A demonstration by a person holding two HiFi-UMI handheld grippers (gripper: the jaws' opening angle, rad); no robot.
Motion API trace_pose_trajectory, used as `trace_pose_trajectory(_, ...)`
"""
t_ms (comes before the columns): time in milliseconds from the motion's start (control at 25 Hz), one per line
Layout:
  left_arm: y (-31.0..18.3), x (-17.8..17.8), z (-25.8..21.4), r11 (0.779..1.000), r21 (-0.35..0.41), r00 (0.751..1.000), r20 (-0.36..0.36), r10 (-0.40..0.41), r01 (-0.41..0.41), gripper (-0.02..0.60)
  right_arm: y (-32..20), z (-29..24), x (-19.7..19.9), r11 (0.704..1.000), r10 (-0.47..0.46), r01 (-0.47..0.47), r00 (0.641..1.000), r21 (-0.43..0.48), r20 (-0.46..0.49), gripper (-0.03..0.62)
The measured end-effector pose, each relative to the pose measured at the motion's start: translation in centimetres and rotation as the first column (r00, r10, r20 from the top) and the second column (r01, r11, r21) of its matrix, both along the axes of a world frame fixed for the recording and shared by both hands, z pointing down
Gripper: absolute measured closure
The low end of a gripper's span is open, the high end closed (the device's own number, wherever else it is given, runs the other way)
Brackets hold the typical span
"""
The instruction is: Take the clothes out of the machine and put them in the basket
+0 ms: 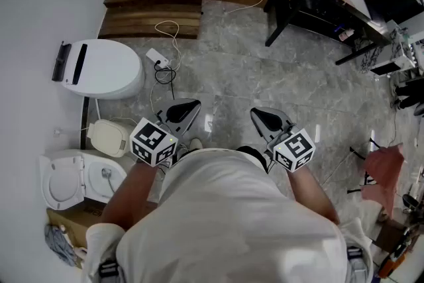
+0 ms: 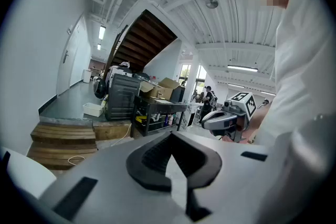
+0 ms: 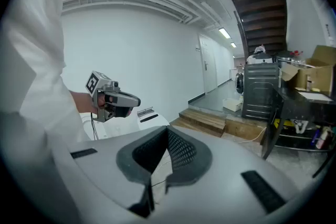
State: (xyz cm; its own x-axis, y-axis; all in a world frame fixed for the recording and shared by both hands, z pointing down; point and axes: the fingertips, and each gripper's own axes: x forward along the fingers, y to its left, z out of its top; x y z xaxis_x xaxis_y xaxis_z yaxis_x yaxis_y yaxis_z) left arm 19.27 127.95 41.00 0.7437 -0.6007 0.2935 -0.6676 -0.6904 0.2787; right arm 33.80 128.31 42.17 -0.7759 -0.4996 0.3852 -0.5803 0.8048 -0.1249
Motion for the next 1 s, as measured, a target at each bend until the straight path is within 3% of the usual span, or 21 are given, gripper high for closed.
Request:
trace_pose_trajectory(240, -3.2, -2.1, 2.0, 1.000, -0.001, 1.000, 0.009, -0.022, 0.022, 0.583, -3.4, 0.9, -2.0, 1.000, 0.004, -0.004, 1.000, 0.011, 0.008, 0.592)
trace_pose_trajectory(480, -5.9, 1.7, 1.8, 1.000, -0.015, 0.999, 0.029, -0.025, 0.025, 0.583, -7.4, 1.6, -1.0, 0.997, -0.073, 0.073, 0.997, -0.006, 0.016, 0.592)
trace_pose_trajectory(680, -8.5, 4.3, 1.8, 0.998, -0.034, 0.998, 0.037, -0.047, 0.048, 0.583, -10.5, 0.8, -0.7, 0.985, -0.170, 0.167, 0.984, 0.048, 0.061, 0.591)
trace_pose_trajectory(1000, -13.7, 8.0, 0.7, 0.990, -0.015, 0.989, 0.056, -0.137, 0.138, 0.583, -15.6, 1.9, 4.4, 0.985, -0.173, 0.170, 0.980, 0.030, 0.100, 0.571)
